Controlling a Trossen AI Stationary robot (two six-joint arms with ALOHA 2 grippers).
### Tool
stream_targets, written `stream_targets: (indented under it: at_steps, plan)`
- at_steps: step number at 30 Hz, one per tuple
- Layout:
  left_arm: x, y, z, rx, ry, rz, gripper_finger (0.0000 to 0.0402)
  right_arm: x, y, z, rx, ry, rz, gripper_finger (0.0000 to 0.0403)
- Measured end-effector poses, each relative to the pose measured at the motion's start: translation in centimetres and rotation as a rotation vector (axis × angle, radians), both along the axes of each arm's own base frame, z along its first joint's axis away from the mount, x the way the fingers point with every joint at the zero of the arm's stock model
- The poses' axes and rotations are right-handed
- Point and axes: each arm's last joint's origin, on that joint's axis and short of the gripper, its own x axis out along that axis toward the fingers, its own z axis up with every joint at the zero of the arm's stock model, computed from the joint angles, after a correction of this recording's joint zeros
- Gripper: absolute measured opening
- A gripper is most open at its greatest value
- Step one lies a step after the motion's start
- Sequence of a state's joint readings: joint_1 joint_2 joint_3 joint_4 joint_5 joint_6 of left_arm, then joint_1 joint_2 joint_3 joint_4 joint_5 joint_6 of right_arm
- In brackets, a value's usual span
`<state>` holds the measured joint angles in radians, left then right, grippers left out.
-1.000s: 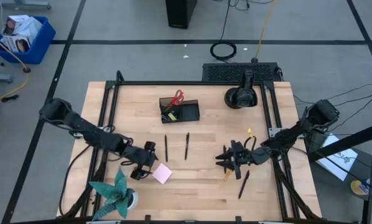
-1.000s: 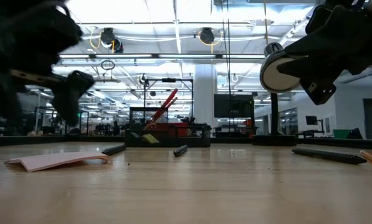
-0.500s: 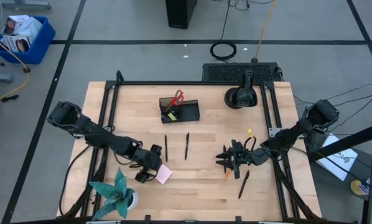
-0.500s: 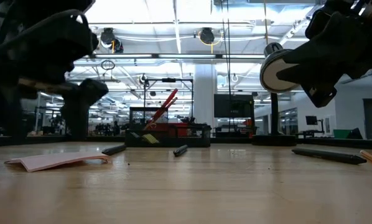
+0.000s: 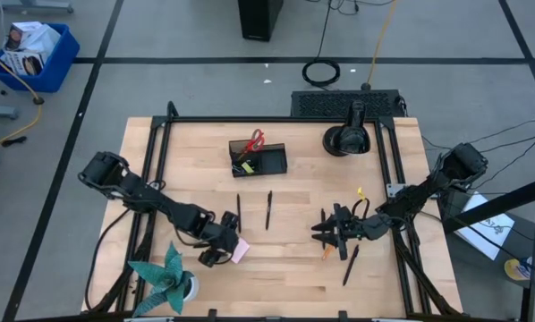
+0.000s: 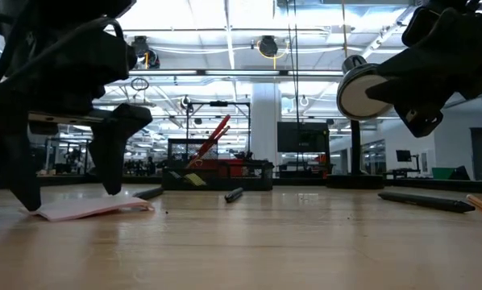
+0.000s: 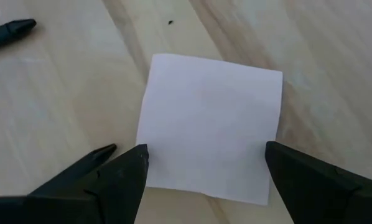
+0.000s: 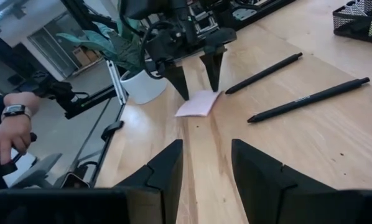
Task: Pick and place office supplies into organizer
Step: Put the pink sticky notes into the black desk organizer
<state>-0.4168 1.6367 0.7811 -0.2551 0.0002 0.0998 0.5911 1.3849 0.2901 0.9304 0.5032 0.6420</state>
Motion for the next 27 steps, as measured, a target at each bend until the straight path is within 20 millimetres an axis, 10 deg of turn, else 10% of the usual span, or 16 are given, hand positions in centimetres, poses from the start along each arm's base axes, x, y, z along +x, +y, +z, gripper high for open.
stream_targets:
  at_steps: [27]
  plan:
    - [1.4, -0.3, 0.2, -0.003, 0.006, -0.082, 0.0326, 0.0, -0.2, -0.2, -0.023, 0.014, -0.046, 0.0126]
